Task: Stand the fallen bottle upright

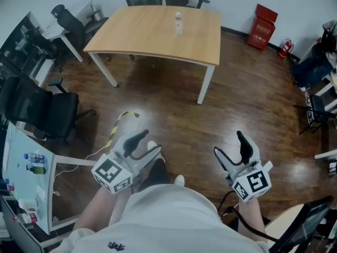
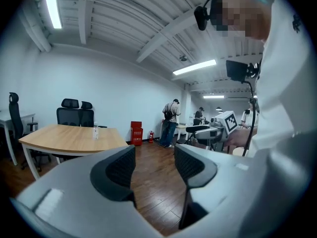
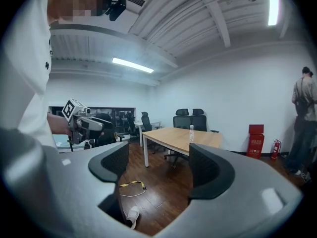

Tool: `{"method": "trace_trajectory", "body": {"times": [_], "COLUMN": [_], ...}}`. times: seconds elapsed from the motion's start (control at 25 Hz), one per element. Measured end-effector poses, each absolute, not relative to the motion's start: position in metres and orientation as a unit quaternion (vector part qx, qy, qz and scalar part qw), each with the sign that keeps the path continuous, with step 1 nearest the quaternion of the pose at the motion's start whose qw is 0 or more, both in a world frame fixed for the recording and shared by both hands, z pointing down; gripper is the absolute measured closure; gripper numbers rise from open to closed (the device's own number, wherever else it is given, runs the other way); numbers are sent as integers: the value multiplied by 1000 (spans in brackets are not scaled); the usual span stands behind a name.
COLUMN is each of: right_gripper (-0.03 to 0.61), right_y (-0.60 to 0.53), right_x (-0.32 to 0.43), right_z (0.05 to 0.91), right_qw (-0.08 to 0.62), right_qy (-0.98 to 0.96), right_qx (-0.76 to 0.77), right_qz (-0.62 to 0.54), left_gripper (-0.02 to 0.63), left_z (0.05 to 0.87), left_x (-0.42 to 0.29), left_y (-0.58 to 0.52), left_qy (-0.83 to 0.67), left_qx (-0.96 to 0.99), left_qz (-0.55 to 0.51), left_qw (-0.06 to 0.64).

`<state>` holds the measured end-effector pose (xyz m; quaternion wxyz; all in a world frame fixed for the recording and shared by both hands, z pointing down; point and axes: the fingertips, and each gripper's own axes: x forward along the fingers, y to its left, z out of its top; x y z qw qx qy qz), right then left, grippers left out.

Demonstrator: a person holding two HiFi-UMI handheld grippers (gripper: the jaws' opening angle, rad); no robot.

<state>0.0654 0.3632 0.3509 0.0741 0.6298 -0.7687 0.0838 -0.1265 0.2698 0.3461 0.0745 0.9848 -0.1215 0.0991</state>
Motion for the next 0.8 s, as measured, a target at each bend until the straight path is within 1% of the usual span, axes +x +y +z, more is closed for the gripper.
{"method": "trace_trajectory", "body": {"times": [0.12,0.4,0.8], "right_gripper": [206,206,207], "right_y": [372,391,403], "right_x": [64,69,76], "right_z": [345,341,341], "right_qw": [76,57,57], "right_qy": [-769,-761,-748], "right_qx": [630,642,658], "right_qz": [72,69,70], "left_gripper": [367,367,367], "left_z": [337,329,325], "left_x": [-121,-105,-86], "left_y": [277,292,293], "left_qy": [-118,-97,-80], "left_qx": [986,990,992], "left_qz": [91,84,82], "left_qw": [69,65,48]}}
